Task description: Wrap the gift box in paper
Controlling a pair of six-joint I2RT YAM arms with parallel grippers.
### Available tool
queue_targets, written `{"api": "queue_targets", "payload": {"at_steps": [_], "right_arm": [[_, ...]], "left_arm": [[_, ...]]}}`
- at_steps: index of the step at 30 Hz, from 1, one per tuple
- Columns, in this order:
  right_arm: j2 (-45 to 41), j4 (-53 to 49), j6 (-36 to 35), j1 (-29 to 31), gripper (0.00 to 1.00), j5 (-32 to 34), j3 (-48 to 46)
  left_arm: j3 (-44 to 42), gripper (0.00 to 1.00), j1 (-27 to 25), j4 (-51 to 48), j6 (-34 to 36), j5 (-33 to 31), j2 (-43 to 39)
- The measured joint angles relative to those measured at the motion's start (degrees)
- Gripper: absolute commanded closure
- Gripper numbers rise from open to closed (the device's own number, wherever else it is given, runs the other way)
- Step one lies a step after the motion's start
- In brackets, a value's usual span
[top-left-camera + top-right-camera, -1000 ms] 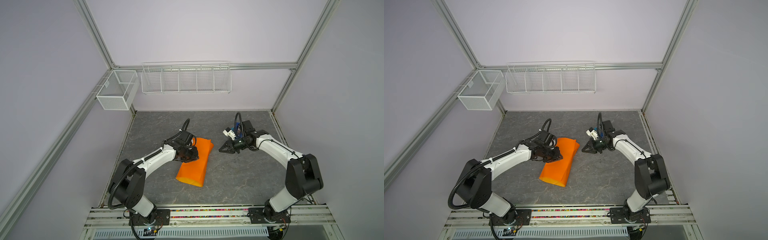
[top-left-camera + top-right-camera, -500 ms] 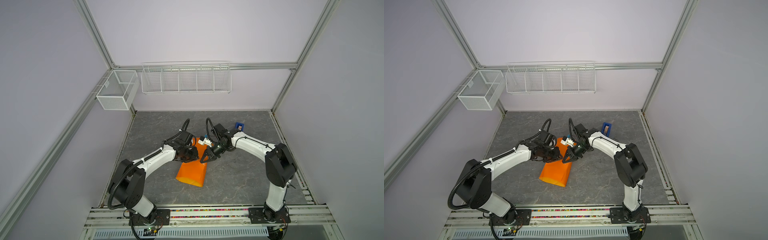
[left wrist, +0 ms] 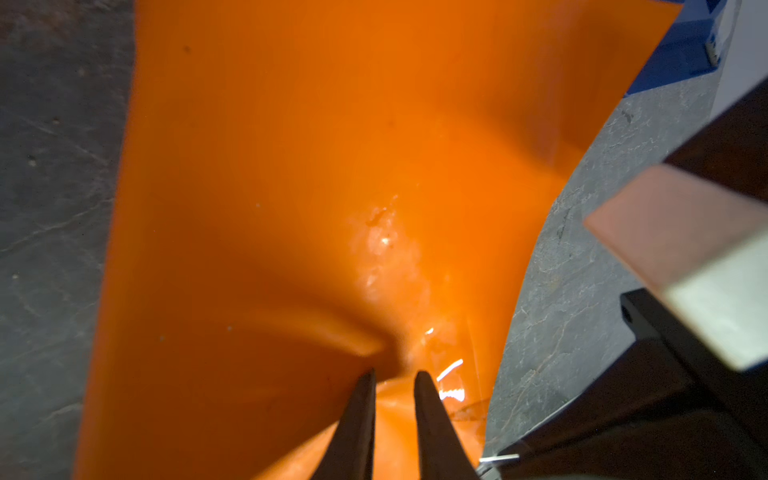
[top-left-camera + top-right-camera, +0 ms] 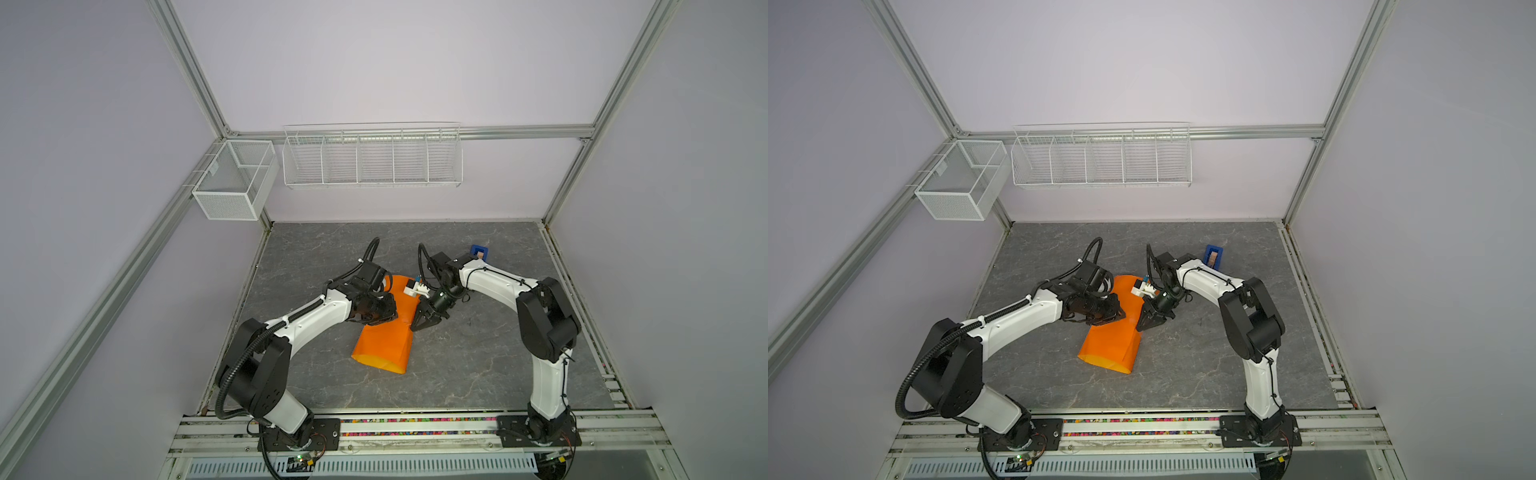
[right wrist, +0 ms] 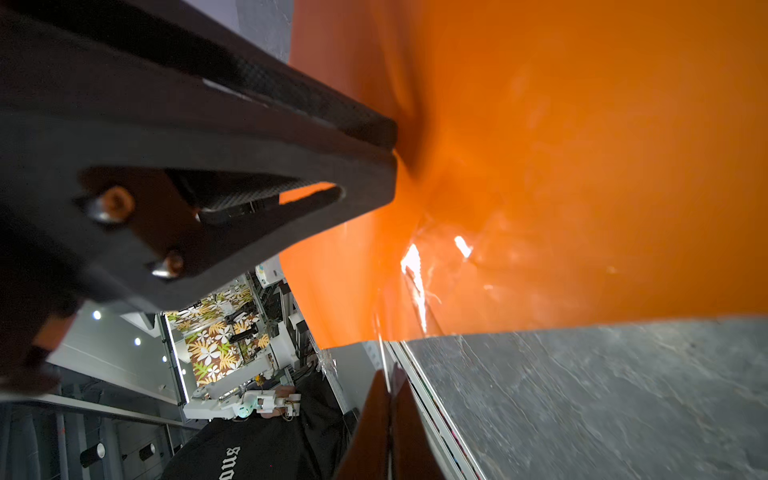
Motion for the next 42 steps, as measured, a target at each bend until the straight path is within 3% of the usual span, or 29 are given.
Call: {"api": "queue_targets", "payload": {"at_steps": [3,10,18,23,27,30,33,42], "right_arm": [[0.1,-0.8,-0.3,-0.3,0.89,1.0,0.3],[0.2,-1.8,-0.8,-0.3,0.53,1.2,0.3],[-2.1,-1.0,3.1,-0.4,0.47,6.2,-3.7],[-7.4,-0.8,6.9,-0.5,0.56,12.8,-4.2],[-11.0,1.1,10.2,-0.3,0.78,14.8,-4.2],[-11.7,5.0,13.4,0.9,0.88,14.6,-4.1],[-10.7,9.1,16.4,2.9,0.93,13.7,-3.8],[-3.3,17.3,22.1,4.8,0.93,13.5,-1.7]], "left_arm": [[0.0,0.80,0.0,0.0,0.0,0.0,0.0],[0.0,0.80,0.0,0.0,0.0,0.0,0.0],[0.0,0.80,0.0,0.0,0.0,0.0,0.0],[0.0,0.80,0.0,0.0,0.0,0.0,0.0],[0.0,0.80,0.0,0.0,0.0,0.0,0.0],[0.0,0.80,0.0,0.0,0.0,0.0,0.0],[0.0,0.81,0.0,0.0,0.0,0.0,0.1],[0.0,0.81,0.0,0.0,0.0,0.0,0.1]]}}
